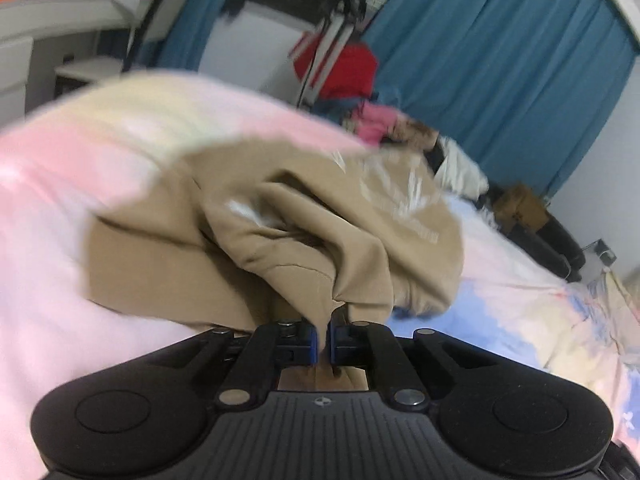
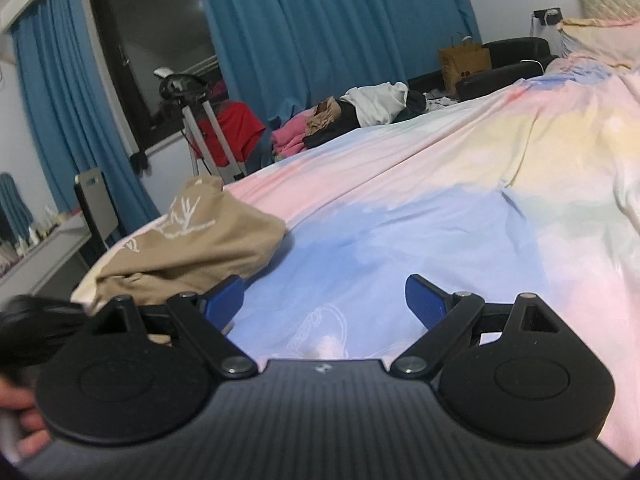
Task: Fold clothes
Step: 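Grasp the tan T-shirt fabric with the left gripper and lift, then grasp another edge of the shirt with the right gripper while left holds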
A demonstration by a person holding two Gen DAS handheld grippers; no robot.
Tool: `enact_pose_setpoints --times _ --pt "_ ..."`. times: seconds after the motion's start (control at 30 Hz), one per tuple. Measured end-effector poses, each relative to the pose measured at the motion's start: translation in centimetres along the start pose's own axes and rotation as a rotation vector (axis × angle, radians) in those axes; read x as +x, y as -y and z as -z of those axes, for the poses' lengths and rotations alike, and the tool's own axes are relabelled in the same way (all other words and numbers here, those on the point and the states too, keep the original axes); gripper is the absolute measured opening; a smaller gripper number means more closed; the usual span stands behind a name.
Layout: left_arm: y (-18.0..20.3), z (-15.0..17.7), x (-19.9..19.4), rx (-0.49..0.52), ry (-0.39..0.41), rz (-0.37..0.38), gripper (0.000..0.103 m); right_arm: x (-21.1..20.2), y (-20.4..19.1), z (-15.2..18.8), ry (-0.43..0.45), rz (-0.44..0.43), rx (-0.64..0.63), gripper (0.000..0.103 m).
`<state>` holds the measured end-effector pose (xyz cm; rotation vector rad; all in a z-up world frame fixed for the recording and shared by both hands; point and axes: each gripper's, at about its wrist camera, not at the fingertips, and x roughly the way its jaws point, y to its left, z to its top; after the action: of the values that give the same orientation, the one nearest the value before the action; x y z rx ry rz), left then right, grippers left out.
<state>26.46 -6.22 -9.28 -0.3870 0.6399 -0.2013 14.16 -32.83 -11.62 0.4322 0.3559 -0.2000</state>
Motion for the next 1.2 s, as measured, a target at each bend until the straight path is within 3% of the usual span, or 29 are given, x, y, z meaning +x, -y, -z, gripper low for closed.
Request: enact_pose_setpoints --times 0.27,0.4,0.5,0.67,0.77,0.87,0.97,1.07,1.2 --pt "-4.6 -5.4 -16.2 0.019 0.179 -0.017 0.005 -3.1 -3.2 0.2 0.064 -0.075 -0.140 0.089" --pt "-8.4 -7.4 -23.2 -0.005 0.261 -0.091 0.005 -5.2 -4.6 0.2 0.088 -0.126 -0.188 0.089" --pt "-12.5 -7.4 -28.0 -0.022 0.271 -0.166 0.005 -6.6 -5.9 0.5 0.096 -0.162 -0.238 0.089" --pt "-16.7 -5.8 -26.4 0.031 0.080 -0.321 0.006 -6.9 -8.3 1.7 0.047 -0.212 -0.305 0.089" --pt "-17.1 -3.9 -24.5 0.063 0.040 -0.345 0.009 -6.7 -9.3 2.6 0.017 -0.229 -0.344 0.089" --pt "-16.0 -2.3 -24.5 0.101 0.007 -0.405 0.023 -6.4 -9.7 3.2 -0.011 -0.245 -0.360 0.089" --pt "-14.9 -1.7 -25.0 0.126 0.005 -0.425 0.041 -5.6 -9.7 3.6 -0.053 -0.268 -0.343 0.080" --pt "-13.0 -0.1 -26.6 0.099 0.041 -0.421 0.049 -4.5 -10.3 4.9 -0.126 -0.310 -0.342 0.075" --pt "-8.9 1.0 -27.4 0.136 0.072 -0.425 0.058 -3.0 -11.2 7.0 -0.274 -0.405 -0.324 0.075"
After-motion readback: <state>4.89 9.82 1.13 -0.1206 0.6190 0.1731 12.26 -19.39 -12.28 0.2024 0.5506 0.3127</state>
